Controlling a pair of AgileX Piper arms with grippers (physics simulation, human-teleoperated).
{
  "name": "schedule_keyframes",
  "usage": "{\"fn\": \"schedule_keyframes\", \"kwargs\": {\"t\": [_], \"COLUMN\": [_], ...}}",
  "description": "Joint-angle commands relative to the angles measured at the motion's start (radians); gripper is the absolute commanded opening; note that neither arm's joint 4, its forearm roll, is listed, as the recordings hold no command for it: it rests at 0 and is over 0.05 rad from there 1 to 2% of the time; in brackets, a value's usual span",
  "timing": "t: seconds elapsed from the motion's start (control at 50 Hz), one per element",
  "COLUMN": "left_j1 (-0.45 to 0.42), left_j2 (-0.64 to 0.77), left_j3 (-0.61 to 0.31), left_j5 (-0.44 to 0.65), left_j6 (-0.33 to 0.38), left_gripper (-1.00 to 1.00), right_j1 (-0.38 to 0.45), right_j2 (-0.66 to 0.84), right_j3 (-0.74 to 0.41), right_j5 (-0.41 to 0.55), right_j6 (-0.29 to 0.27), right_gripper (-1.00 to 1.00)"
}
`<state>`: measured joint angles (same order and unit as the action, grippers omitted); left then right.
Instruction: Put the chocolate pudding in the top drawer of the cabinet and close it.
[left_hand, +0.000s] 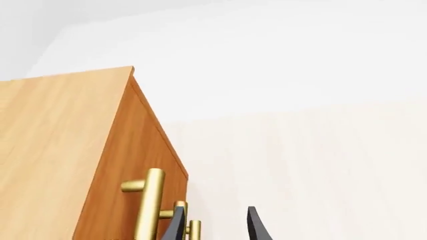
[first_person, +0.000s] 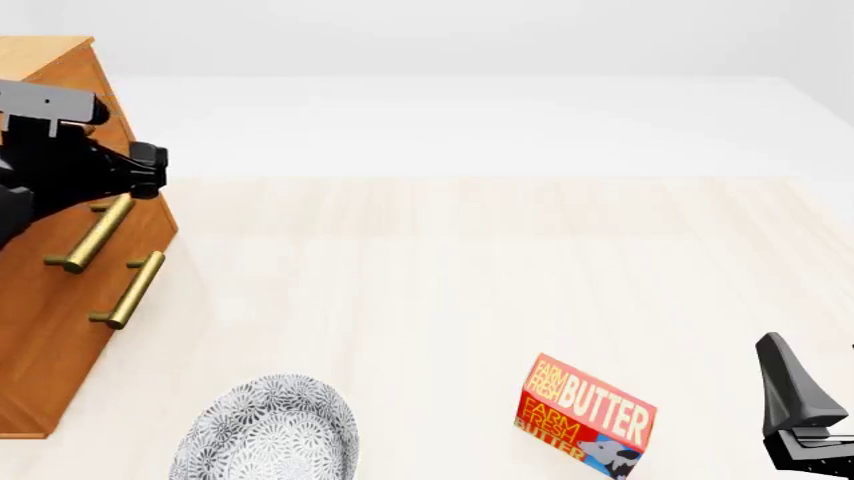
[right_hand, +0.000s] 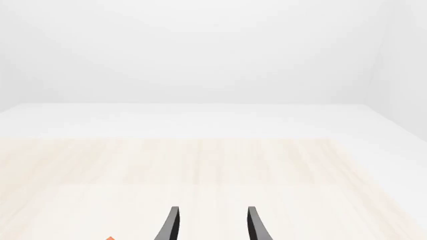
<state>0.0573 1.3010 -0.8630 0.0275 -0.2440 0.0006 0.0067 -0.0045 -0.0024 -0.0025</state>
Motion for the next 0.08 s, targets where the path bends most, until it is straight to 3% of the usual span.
{"fn": "schedule_keyframes", "kwargs": {"t": [0.02, 0.08], "left_j1": [0.07, 0.063], "left_j2": [-0.013, -0.022], "left_j3": [0.073, 0.072], "left_j5": [0.029, 0.031], "left_j6": [-0.008, -0.014], "left_gripper": [1.0, 1.0], "right_j1": [0.0, 0.0], "right_j2": [0.0, 0.0], "right_j3": [0.0, 0.0], "right_j5": [0.0, 0.0], "right_j6": [0.0, 0.0], "right_gripper": [1.0, 1.0]}}
